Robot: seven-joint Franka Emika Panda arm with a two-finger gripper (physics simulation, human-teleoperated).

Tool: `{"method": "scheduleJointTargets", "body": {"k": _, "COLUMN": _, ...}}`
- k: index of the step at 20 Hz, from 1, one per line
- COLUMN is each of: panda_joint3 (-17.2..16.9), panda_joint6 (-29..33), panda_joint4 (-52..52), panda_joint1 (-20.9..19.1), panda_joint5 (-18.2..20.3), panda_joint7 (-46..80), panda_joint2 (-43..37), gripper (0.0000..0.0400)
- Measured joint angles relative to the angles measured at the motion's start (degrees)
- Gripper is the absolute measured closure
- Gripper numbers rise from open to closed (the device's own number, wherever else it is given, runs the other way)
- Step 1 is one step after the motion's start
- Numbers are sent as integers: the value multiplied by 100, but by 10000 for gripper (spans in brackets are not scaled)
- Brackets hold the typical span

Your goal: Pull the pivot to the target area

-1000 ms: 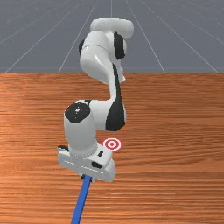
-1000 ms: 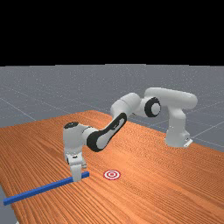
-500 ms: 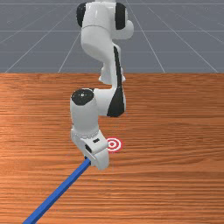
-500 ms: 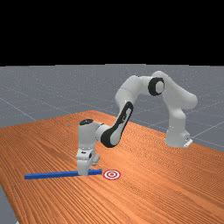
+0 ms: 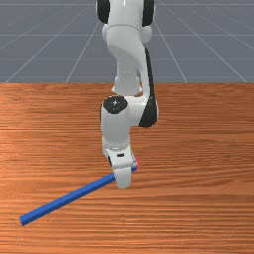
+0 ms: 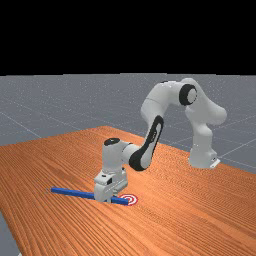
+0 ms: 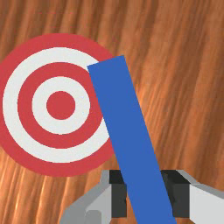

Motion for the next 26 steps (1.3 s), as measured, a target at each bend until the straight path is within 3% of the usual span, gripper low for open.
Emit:
{"method": "scheduleJointTargets", "body": {"k": 4, "panda_joint3": -109, "panda_joint6": -68, "panda_joint4": 113, "panda_joint1": 838, "panda_joint5": 104, "panda_joint7": 1358, "panda_joint2": 60, "gripper": 281}}
{"method": "scheduleJointTargets", "body": {"k": 5, "panda_joint3": 113, "panda_joint6": -7, "panda_joint4": 95, "panda_joint1": 769, "panda_joint5": -112, "panda_joint7": 547, "panda_joint2": 36, "gripper": 296}}
{"method": "scheduleJointTargets", "body": {"k": 6, "panda_joint3": 70, "panda_joint6": -22, "panda_joint4": 124, "panda_joint1": 884, "panda_joint5": -73, "panda_joint7": 812, "panda_joint2": 52, "gripper": 293}}
{"method": "scheduleJointTargets", "body": {"k": 7, "panda_joint3": 288, "panda_joint6": 118, "panda_joint4": -106, "panda_joint1": 752, "panda_joint5": -275, "panda_joint7": -28, "panda_joint2": -73, "gripper": 302}}
{"method": "scheduleJointTargets", "body": {"k": 9, "panda_joint3": 419, "panda_joint6": 688, "panda_joint4": -946, "panda_joint1": 671, "panda_joint5": -443, "panda_joint7": -559, "panda_joint2": -480, "gripper": 305}}
{"method": "scheduleJointTargets", "body": {"k": 10, "panda_joint3": 695, "panda_joint6": 730, "panda_joint4": -1244, "panda_joint1": 429, "panda_joint5": -231, "panda_joint7": -820, "panda_joint2": -629, "gripper": 305}}
{"method": "scheduleJointTargets", "body": {"k": 11, "panda_joint3": 501, "panda_joint6": 820, "panda_joint4": -1491, "panda_joint1": 622, "panda_joint5": -464, "panda_joint7": -725, "panda_joint2": -763, "gripper": 304}}
{"method": "scheduleJointTargets", "body": {"k": 19, "panda_joint3": 525, "panda_joint6": 1620, "panda_joint4": -3061, "panda_joint1": 681, "panda_joint5": -509, "panda_joint7": -693, "panda_joint2": -1523, "gripper": 304}}
{"method": "scheduleJointTargets", "body": {"k": 26, "panda_joint3": 472, "panda_joint6": 1617, "panda_joint4": -2945, "panda_joint1": 506, "panda_joint5": -489, "panda_joint7": -798, "panda_joint2": -1454, "gripper": 304}}
